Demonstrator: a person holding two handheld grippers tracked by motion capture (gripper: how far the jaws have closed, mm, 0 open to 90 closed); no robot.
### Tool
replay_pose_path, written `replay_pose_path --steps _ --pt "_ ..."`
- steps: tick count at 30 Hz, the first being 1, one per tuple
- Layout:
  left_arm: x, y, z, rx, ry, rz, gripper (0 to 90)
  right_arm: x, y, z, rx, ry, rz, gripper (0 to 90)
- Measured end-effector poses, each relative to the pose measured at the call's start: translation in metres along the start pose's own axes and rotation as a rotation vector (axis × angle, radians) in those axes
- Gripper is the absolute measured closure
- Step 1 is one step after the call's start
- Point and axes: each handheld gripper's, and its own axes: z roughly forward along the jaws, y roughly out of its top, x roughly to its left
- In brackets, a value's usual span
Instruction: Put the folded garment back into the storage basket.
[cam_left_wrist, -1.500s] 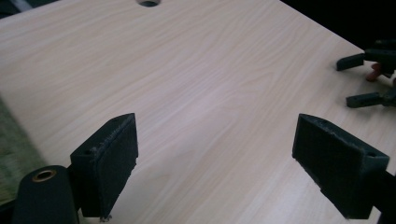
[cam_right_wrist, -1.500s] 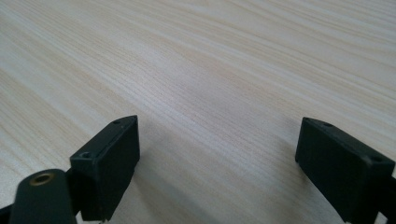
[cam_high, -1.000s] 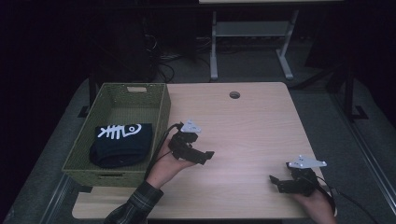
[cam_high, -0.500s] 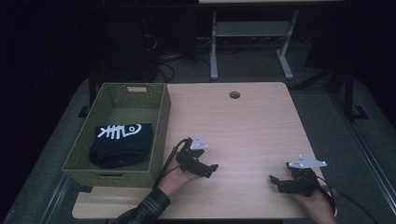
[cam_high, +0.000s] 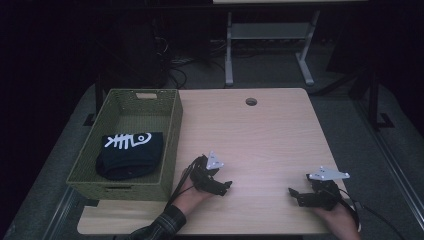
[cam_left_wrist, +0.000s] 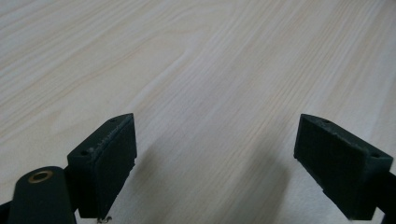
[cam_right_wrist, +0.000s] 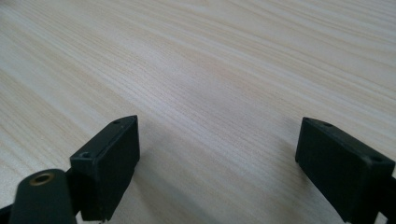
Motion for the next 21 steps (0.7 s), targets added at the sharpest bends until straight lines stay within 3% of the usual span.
replay_pose_path --steps 5,21 --pt "0.0015 -0.0067 0.0026 -0.037 -0.008 -0.012 12.7 0.0000 0.0000 0.0000 0.000 0.000 0.000 13.4" --pt "0.0006 -0.0093 0.0003 -0.039 -0.004 -0.022 13.2 0.0001 0.0000 0.0000 0.000 0.000 0.000 13.3"
